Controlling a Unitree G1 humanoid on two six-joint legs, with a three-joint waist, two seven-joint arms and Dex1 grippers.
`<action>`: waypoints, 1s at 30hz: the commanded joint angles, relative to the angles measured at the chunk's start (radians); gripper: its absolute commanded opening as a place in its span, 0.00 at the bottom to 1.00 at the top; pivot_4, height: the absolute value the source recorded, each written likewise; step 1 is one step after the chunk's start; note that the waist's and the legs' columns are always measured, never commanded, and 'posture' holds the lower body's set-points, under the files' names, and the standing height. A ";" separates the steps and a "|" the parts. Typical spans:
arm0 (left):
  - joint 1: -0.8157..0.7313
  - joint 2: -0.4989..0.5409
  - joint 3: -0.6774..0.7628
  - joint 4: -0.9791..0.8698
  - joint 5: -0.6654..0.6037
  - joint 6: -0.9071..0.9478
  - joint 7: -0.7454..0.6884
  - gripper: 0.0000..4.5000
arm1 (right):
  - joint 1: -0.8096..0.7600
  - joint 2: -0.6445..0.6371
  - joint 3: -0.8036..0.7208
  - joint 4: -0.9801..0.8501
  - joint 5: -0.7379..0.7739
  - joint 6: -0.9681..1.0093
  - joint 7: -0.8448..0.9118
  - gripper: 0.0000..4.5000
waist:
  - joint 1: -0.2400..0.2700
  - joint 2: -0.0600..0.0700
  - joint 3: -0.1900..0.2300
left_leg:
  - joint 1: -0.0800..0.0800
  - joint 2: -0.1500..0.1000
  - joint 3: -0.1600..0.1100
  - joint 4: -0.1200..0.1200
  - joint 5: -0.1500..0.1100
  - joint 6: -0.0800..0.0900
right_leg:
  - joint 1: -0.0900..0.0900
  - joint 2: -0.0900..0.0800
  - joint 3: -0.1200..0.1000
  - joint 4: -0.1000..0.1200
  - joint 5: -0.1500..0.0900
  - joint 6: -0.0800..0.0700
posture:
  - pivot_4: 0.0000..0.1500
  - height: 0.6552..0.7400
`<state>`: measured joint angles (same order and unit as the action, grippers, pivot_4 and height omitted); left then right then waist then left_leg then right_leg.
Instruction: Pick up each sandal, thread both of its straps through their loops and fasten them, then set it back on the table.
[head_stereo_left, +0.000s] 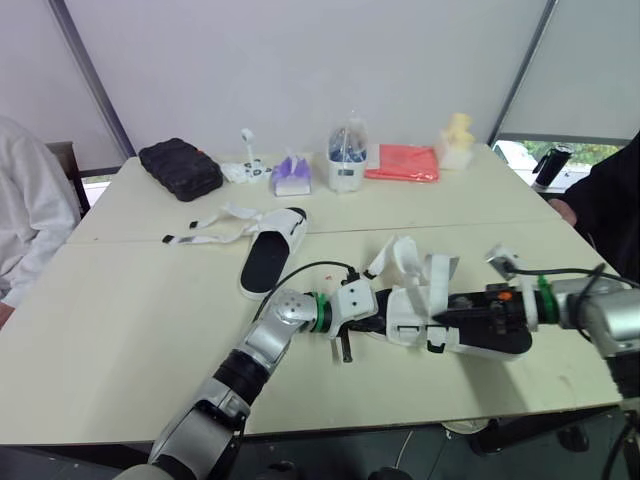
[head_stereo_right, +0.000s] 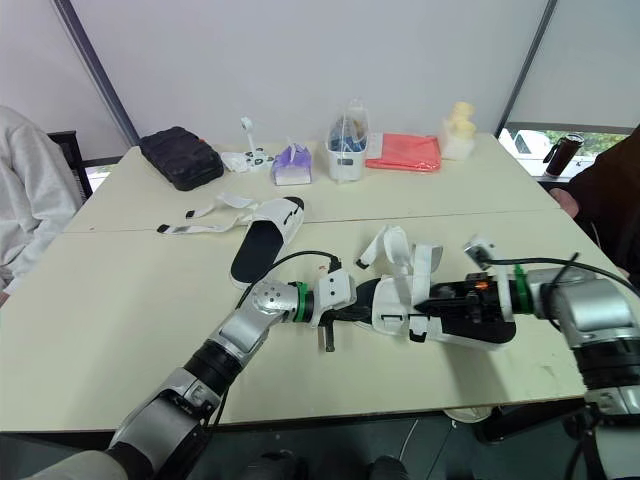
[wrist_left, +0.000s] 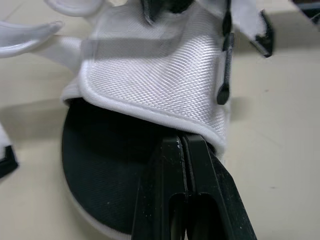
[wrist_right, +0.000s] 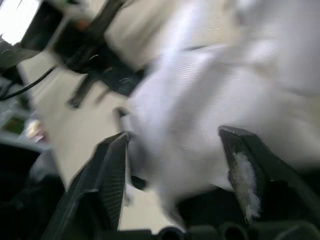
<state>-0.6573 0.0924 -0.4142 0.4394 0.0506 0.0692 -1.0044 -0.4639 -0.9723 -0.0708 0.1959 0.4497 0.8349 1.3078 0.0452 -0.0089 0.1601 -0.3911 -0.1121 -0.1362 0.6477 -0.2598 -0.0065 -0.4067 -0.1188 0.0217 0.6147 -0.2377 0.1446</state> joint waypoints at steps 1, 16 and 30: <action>0.048 -0.012 -0.071 0.017 0.002 0.058 -0.059 0.00 | 0.110 -0.066 -0.156 -0.090 0.052 0.047 -0.036 0.66 | 0.004 0.000 0.000 | 0.000 0.000 0.000 0.000 0.000 0.000 | 0.000 0.000 0.000 0.000 0.000 0.000 | 1.00 1.00; -0.003 -0.044 -0.063 0.125 0.043 -0.021 0.011 0.00 | 0.281 0.015 -0.140 -0.220 0.133 0.106 -0.134 0.66 | 0.020 0.002 -0.001 | 0.001 -0.001 0.000 0.003 -0.001 0.002 | 0.004 -0.001 0.000 -0.001 0.001 0.001 | 1.00 1.00; 0.013 -0.022 -0.058 0.119 0.060 -0.016 0.034 0.00 | 0.227 0.064 -0.104 -0.215 0.252 0.220 -0.120 0.01 | 0.018 0.002 -0.001 | 0.001 -0.001 0.000 0.003 -0.001 0.002 | 0.004 0.000 0.000 -0.001 0.001 0.002 | 1.00 1.00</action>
<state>-0.6718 0.0584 -0.4194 0.5062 0.0562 0.0295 -0.9808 -0.2422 -0.9080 -0.1706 0.0214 0.6733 1.0474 1.1780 0.0633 -0.0069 0.1589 -0.3901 -0.1130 -0.1362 0.6508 -0.2607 -0.0047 -0.4029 -0.1192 0.0216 0.6139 -0.2370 0.1462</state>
